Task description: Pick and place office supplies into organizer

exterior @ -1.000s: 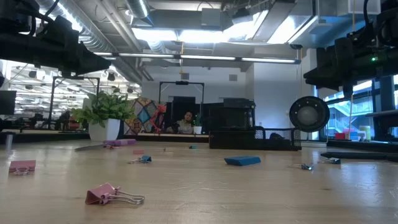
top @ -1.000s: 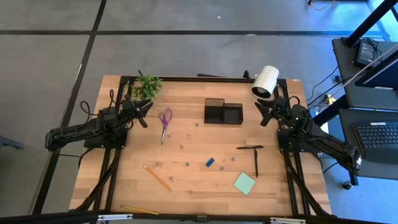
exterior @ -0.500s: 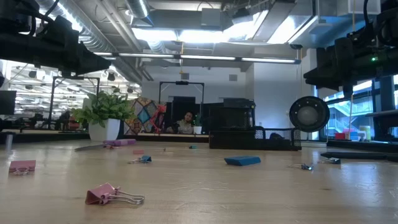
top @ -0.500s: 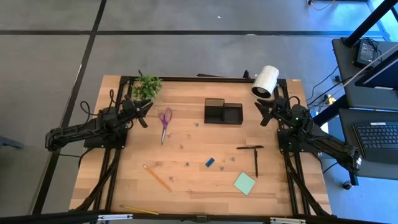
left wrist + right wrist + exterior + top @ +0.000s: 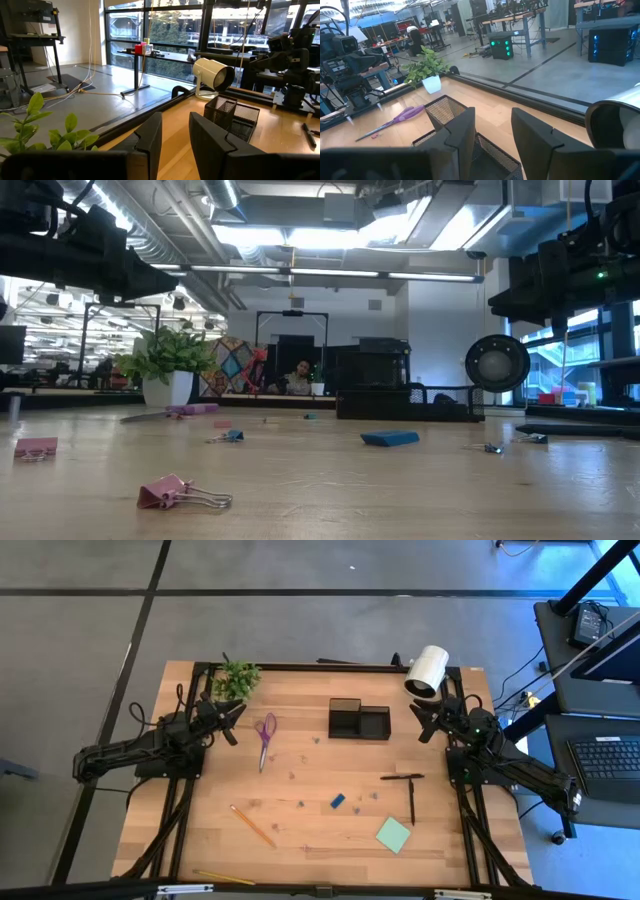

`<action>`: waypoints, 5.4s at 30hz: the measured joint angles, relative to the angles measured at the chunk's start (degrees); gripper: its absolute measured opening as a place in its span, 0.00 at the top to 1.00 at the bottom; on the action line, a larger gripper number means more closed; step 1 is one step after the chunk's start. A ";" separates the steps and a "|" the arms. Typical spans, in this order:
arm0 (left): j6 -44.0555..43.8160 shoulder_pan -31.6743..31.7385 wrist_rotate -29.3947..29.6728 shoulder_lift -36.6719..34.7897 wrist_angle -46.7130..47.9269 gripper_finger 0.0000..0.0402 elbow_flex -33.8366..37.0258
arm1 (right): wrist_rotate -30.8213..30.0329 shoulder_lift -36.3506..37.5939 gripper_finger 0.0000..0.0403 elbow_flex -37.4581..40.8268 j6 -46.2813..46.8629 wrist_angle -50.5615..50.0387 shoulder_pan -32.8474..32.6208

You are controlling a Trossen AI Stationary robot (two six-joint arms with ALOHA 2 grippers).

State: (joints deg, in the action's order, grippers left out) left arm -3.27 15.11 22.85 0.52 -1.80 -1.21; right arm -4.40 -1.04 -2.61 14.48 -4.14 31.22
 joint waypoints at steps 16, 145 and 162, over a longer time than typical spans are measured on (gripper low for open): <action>-0.01 -0.01 0.01 0.01 0.00 0.77 -0.01 | 0.00 0.00 0.67 0.02 0.02 0.00 -0.02; -58.66 9.94 -18.08 89.02 41.83 0.60 -49.44 | 1.01 -19.34 0.67 -18.19 -16.55 -8.57 -0.01; -59.16 10.06 -19.20 97.99 41.46 0.63 -49.85 | 1.01 -19.35 0.67 -18.17 -16.55 -8.59 0.00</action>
State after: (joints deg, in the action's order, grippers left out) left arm -62.43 25.17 3.65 98.50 39.66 -51.07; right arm -3.40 -20.39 -20.78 -2.07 -12.73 31.22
